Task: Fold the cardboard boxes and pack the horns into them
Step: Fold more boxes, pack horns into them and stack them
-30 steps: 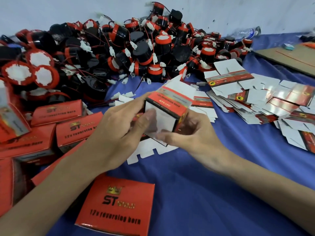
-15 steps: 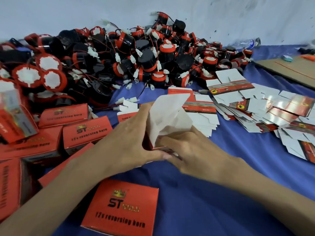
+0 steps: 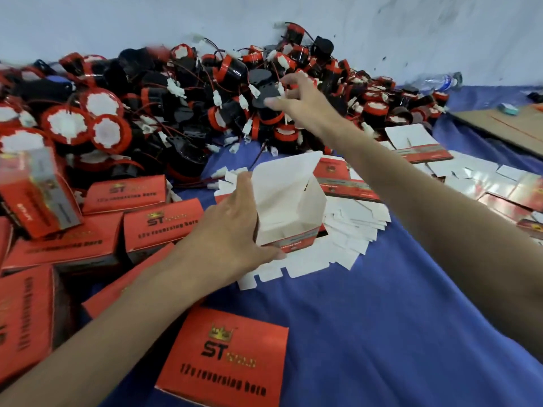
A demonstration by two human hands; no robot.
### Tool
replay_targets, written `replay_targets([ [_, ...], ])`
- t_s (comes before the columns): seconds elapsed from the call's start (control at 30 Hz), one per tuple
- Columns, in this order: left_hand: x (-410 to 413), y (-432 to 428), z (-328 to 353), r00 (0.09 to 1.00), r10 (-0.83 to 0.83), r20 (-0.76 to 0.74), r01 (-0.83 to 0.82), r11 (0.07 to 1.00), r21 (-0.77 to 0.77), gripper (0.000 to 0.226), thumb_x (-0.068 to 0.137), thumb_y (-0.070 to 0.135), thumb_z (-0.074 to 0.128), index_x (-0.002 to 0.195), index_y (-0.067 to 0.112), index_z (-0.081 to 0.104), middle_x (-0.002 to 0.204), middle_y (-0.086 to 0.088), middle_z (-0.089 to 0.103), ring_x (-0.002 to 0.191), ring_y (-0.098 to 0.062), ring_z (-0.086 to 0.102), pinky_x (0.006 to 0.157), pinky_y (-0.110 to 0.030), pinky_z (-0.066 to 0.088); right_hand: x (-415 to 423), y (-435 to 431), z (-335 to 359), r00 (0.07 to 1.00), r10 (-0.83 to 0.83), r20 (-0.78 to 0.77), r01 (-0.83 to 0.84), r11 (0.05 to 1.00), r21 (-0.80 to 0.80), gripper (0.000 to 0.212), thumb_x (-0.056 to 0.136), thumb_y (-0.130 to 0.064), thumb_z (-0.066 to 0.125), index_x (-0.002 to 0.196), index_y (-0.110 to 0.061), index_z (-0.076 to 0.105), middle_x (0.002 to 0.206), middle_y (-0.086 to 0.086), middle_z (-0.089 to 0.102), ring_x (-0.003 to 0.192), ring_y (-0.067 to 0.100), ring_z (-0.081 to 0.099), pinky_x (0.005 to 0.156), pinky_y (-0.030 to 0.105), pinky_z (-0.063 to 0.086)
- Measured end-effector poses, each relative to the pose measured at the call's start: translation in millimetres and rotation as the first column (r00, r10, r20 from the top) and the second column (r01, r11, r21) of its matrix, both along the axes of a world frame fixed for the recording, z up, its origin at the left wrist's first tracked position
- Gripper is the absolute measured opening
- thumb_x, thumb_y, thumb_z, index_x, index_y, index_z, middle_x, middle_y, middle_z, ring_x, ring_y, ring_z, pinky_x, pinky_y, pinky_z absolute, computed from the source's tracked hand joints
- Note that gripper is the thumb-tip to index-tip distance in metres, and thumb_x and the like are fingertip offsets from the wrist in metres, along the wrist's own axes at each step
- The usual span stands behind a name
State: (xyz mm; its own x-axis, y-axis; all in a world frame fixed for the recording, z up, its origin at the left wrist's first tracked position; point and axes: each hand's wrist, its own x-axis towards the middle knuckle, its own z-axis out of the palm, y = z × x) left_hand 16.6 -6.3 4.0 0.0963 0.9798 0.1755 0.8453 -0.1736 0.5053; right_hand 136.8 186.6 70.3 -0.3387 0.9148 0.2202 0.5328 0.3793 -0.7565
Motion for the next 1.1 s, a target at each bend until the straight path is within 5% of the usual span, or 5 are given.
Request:
replay_targets([
  [0.1,0.1,-0.3,0.2,0.999,0.001,0.036,-0.001,1.000,-0.008,0.091,0.066,0.046,0.082,0.110,0.055,0.004,0.139,-0.001,0.048,0.123,-0.028,0.050,0.081,-0.027,0.034,-37.6,49.7,-9.5,0.989,-0.067,0.128,0.078,0.994,-0.077,0.090,0.081,-0.058,0.065,0.149,-0.016,0.025,0.153,0.016,0.026,0.138,0.033,0.032,0.113,0.042,0.031],
  [0.27,0.5,1.9,-3.6,0.999,-0.036,0.037,0.034,0.999,0.040,0.106,0.067,0.044,0.081,0.134,0.037,-0.001,0.136,0.004,0.048,0.122,-0.018,0.047,0.070,-0.017,0.025,-65.6,95.0,-11.5,0.956,-0.033,0.291,0.050,0.997,-0.052,0.068,0.075,-0.062,0.066,0.129,-0.024,0.052,0.151,0.016,0.024,0.140,0.033,0.024,0.113,0.039,0.024],
  [0.63,0.9,-4.5,2.8,0.993,-0.094,0.073,0.090,0.994,0.061,0.091,0.067,0.045,0.078,0.127,0.040,0.010,0.112,0.021,0.039,0.108,-0.001,0.039,0.070,-0.016,0.026,-33.5,19.6,-39.3,0.757,-0.020,0.653,-0.267,0.902,0.338,0.046,0.074,-0.052,0.064,0.082,-0.007,0.065,0.098,0.012,0.059,0.089,0.029,0.052,0.070,0.031,0.038],
  [0.93,1.0,-4.6,4.3,0.992,-0.115,0.043,0.113,0.993,0.031,0.061,0.062,0.047,0.074,0.090,0.045,0.020,0.085,0.027,0.046,0.075,0.005,0.045,0.069,-0.001,0.034,4.5,-36.1,12.9,0.436,0.406,0.803,-0.489,0.856,-0.167,0.019,0.093,-0.021,0.055,0.104,-0.018,0.071,0.098,-0.003,0.071,0.083,0.013,0.061,0.076,0.024,0.047],
  [1.1,-1.6,-5.2,3.8,0.990,-0.115,0.077,0.112,0.993,0.037,0.064,0.064,0.047,0.077,0.102,0.037,0.026,0.096,0.018,0.053,0.088,-0.007,0.053,0.068,-0.014,0.041,-28.0,11.4,27.2,0.856,0.115,0.505,-0.304,0.901,0.311,0.038,0.088,-0.035,0.061,0.122,-0.019,0.059,0.104,0.001,0.064,0.093,0.014,0.059,0.080,0.012,0.041],
])
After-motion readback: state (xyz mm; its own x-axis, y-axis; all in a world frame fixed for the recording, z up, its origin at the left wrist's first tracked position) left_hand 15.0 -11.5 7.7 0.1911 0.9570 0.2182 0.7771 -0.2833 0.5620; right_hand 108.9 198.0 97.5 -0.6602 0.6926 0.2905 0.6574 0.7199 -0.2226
